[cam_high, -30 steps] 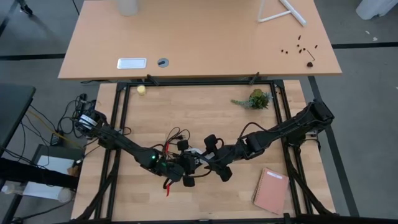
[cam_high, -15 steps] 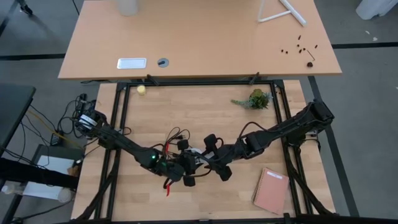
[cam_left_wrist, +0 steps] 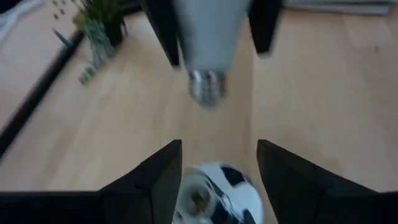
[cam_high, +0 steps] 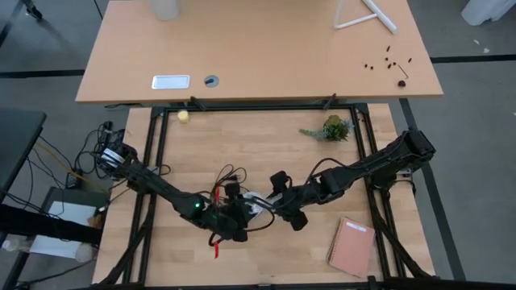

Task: Screw lightbulb
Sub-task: Insert the light bulb into the lamp

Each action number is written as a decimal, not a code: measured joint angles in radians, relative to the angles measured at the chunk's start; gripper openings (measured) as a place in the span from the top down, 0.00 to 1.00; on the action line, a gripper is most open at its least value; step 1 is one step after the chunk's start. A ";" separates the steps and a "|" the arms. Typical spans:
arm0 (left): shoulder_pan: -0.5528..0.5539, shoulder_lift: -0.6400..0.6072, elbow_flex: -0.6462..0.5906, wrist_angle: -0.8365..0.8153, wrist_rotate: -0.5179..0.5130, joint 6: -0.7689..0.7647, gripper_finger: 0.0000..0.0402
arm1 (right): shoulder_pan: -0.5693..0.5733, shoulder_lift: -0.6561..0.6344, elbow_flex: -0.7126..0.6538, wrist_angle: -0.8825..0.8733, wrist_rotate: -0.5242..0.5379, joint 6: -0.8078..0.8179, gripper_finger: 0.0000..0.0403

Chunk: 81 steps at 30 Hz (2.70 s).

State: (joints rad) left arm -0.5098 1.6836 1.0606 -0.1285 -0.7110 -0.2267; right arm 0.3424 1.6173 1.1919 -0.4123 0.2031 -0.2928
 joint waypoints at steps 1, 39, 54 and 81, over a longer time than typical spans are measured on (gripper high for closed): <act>-0.010 0.000 0.000 -0.020 0.001 -0.028 0.47 | 0.000 0.000 0.000 -0.009 0.000 0.009 0.36; -0.013 0.220 -0.413 0.905 -0.118 -0.090 0.47 | -0.106 0.034 0.098 -0.092 -0.126 0.168 0.36; 0.083 0.431 -0.294 1.139 -0.125 0.126 0.47 | -0.117 0.034 0.098 -0.132 -0.152 0.225 0.35; 0.238 0.486 -0.155 1.246 0.172 0.247 0.47 | -0.217 0.033 0.098 -0.366 -0.309 0.412 0.35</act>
State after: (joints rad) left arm -0.2722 2.1693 0.9058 1.1170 -0.5389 0.0206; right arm 0.1253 1.6505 1.2896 -0.7784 -0.1062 0.1194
